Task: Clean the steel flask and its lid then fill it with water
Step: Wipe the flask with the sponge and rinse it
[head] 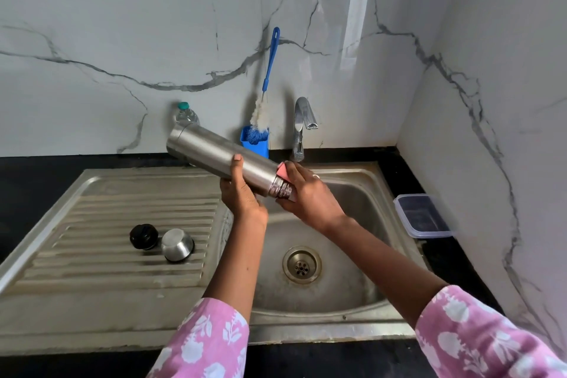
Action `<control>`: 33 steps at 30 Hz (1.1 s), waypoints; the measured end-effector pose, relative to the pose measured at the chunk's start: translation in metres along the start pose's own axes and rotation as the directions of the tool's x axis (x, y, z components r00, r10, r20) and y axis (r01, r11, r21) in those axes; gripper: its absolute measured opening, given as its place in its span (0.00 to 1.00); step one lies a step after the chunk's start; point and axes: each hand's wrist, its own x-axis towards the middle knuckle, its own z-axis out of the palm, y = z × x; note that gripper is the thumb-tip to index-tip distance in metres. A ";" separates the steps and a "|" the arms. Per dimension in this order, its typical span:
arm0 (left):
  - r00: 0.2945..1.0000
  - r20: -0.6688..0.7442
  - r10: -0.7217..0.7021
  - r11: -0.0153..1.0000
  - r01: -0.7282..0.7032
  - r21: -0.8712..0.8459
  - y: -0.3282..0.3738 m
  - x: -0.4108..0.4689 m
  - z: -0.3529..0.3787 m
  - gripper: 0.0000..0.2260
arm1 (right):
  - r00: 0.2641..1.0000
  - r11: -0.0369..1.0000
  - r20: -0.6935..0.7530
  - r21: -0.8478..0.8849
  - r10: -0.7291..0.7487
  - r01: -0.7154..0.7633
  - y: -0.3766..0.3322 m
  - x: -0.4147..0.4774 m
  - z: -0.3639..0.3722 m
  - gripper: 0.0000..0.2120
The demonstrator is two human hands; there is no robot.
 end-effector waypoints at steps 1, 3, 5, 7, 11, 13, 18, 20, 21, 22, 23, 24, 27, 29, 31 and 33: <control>1.000 0.011 -0.014 1.000 0.014 0.019 0.001 0.000 -0.001 0.12 | 0.996 0.997 -0.066 -0.056 -0.052 0.049 0.002 -0.003 0.004 0.34; 0.997 0.025 -0.076 0.997 0.076 0.009 0.004 -0.002 0.000 0.17 | 0.965 0.970 -0.174 -0.178 -0.198 0.167 0.005 -0.005 0.008 0.32; 0.989 0.032 -0.146 0.989 0.147 -0.029 0.005 -0.003 0.001 0.22 | 0.890 0.896 -0.242 -0.326 -0.386 0.300 0.008 -0.004 0.009 0.29; 0.985 0.035 -0.168 0.983 0.170 -0.063 0.004 -0.005 0.000 0.20 | 0.855 0.853 -0.230 -0.375 -0.464 0.362 0.008 -0.004 0.008 0.27; 0.983 0.069 -0.171 0.980 0.176 -0.090 0.006 -0.004 -0.002 0.17 | 0.918 0.909 -0.103 -0.223 -0.382 0.353 0.004 -0.003 0.002 0.29; 0.990 0.061 -0.127 0.984 0.133 -0.120 0.006 -0.005 -0.003 0.20 | 0.968 0.968 -0.017 -0.047 -0.249 0.248 -0.001 0.001 -0.006 0.31; 0.991 0.135 -0.006 0.992 0.022 -0.122 0.003 -0.013 -0.004 0.40 | 0.957 0.871 0.255 0.430 0.138 -0.239 -0.005 0.012 -0.030 0.18; 0.986 0.165 -0.009 0.994 0.027 -0.107 0.005 -0.015 -0.003 0.44 | 0.917 0.728 0.336 0.572 0.213 -0.378 -0.001 0.011 -0.033 0.19; 0.986 0.164 -0.015 0.993 0.033 -0.109 0.005 -0.013 -0.002 0.44 | 0.918 0.725 0.323 0.572 0.230 -0.383 -0.001 0.009 -0.033 0.17; 0.988 0.156 -0.016 0.993 0.034 -0.116 0.007 -0.014 -0.001 0.44 | 0.939 0.772 0.260 0.540 0.227 -0.336 -0.003 0.007 -0.030 0.14; 0.988 0.153 -0.016 0.992 0.036 -0.122 0.008 -0.014 0.000 0.44 | 0.962 0.840 0.168 0.471 0.214 -0.269 -0.005 0.004 -0.027 0.14; 0.989 0.146 -0.017 0.991 0.035 -0.128 0.008 -0.013 0.001 0.43 | 0.983 0.897 0.057 0.403 0.174 -0.182 -0.006 0.001 -0.023 0.15; 0.994 0.105 -0.027 0.993 0.039 -0.112 0.004 -0.008 -0.001 0.34 | 0.988 0.993 -0.144 0.102 -0.051 0.066 -0.007 -0.007 -0.010 0.24; 0.998 0.053 -0.035 0.996 0.039 -0.085 0.000 -0.002 -0.004 0.24 | 0.967 0.975 -0.135 -0.091 -0.215 0.204 0.001 -0.013 -0.003 0.27; 0.998 0.011 -0.054 0.997 0.055 -0.050 -0.002 -0.001 -0.006 0.16 | 0.933 0.927 -0.132 -0.219 -0.336 0.303 0.008 -0.020 0.002 0.25; 0.995 -0.002 -0.103 0.994 0.103 -0.024 -0.004 -0.003 -0.006 0.11 | 0.893 0.897 -0.182 -0.256 -0.412 0.361 0.013 -0.024 0.009 0.23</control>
